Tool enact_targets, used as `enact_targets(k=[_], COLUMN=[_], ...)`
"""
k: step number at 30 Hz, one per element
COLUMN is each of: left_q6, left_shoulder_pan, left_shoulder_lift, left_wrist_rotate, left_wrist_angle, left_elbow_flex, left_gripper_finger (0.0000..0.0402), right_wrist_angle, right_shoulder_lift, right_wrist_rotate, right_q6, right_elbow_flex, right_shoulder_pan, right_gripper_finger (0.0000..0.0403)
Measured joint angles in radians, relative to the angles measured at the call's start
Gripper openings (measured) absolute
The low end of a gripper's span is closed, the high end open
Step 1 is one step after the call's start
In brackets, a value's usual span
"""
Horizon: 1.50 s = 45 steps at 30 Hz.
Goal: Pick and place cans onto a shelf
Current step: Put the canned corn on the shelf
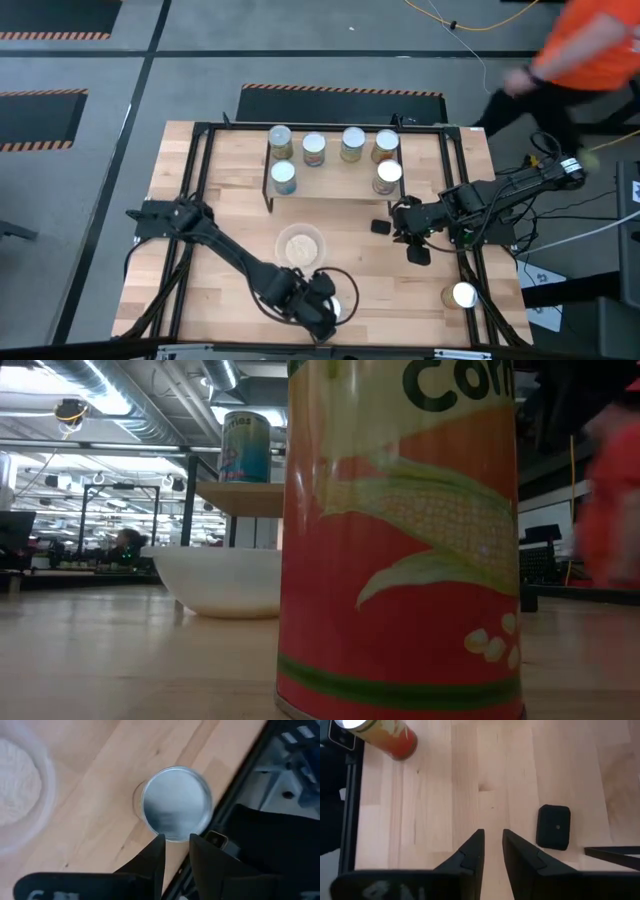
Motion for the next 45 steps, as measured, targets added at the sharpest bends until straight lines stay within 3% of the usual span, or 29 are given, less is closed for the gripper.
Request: enact_targets(k=[9, 16, 37, 45], left_q6=[-0.092, -0.125, -0.143, -0.135], left_shoulder_pan=[0.004, 0.005, 0.014, 0.013], left_shoulder_lift=[0.042, 0.042, 0.090, 0.090], left_wrist_rotate=[0.010, -0.058, -0.037, -0.038], left_wrist_angle=[-0.007, -0.012, -0.016, -0.017], left_elbow_flex=[0.000, 0.000, 0.002, 0.002], left_gripper_finger=[0.0080, 0.0080, 0.0079, 0.0021], right_wrist_angle=[0.006, 0.010, 0.019, 0.039], right_shoulder_lift=[0.006, 0.006, 0.006, 0.006], right_wrist_rotate=[0.000, 0.000, 0.001, 0.001], right_q6=[-0.079, -0.082, -0.162, -0.188], right_elbow_flex=[0.000, 0.000, 0.000, 0.000], right_shoulder_pan=[0.000, 0.000, 0.000, 0.000], right_gripper_finger=[0.0074, 0.0074, 0.0074, 0.0074])
